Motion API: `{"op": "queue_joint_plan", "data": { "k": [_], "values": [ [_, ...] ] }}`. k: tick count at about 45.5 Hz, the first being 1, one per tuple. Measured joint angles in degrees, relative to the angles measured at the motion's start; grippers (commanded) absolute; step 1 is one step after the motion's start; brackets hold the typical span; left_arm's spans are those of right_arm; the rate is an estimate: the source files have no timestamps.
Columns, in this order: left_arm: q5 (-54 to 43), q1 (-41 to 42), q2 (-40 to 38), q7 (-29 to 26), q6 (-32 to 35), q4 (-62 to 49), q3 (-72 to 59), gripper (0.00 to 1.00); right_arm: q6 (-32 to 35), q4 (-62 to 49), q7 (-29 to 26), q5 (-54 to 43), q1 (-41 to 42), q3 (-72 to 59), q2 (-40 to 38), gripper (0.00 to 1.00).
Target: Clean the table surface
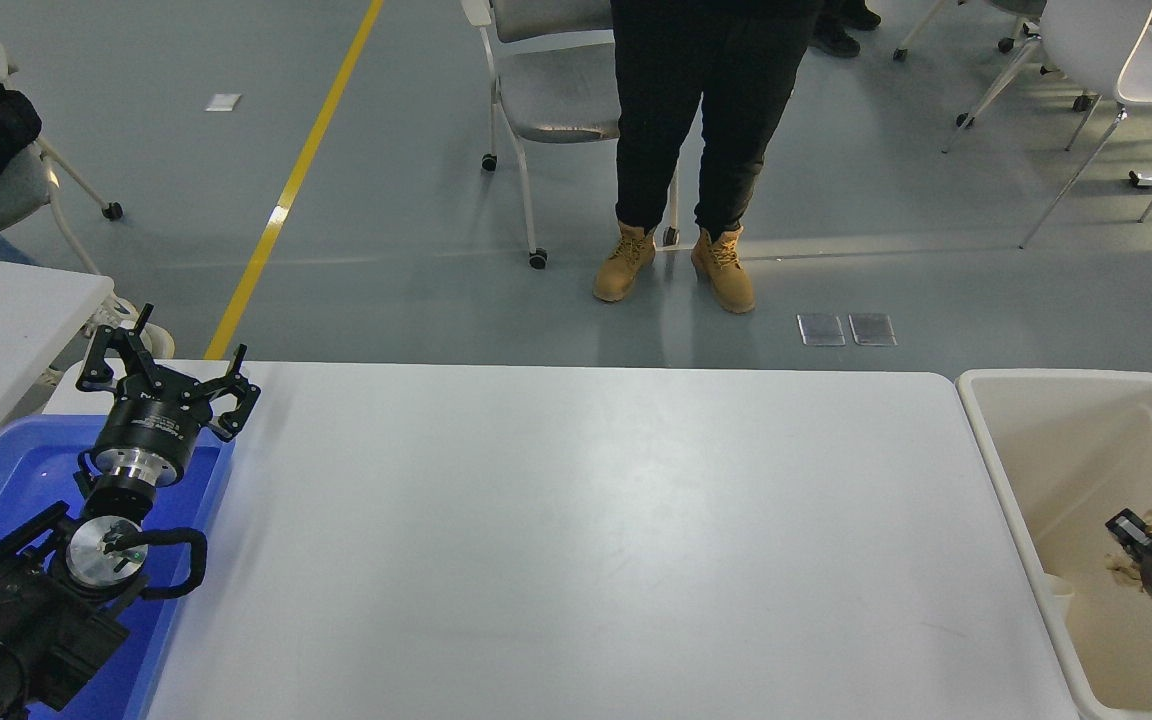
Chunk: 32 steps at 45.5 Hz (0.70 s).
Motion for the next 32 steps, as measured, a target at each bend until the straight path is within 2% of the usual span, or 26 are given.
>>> {"op": "queue_joint_plan", "data": {
  "k": [7,11,13,21,23,32],
  "values": [
    [0.0,0.0,0.0,0.0,0.0,-0.02,0.0,1.0,-0.26,0.01,0.0,0.0,-0.24,0.02,0.48,0.01],
    [0.0,0.0,0.0,0.0,0.0,-0.02,0.0,1.0,-0.5,0.02,0.01,0.0,-0.34,0.02,0.63,0.16],
    [0.0,0.0,0.0,0.0,0.0,-0.02,0.0,1.0,-0.57,0.02,0.01,0.0,-0.37,0.04,0.68,0.24],
    [0.0,0.0,0.0,0.0,0.0,-0.02,0.0,1.0,-1.69,0.02,0.02,0.0,-0.43,0.07,0.81,0.79],
    [0.0,0.0,0.0,0.0,0.0,-0.02,0.0,1.0,-2.22,0.02,0.02,0.0,-0.44,0.07,0.82,0.87],
    [0.0,0.0,0.0,0.0,0.0,0.0,0.0,1.0,-4.67,0.07,0.03,0.0,-0.46,0.12,0.86,0.92]
  ]
}}
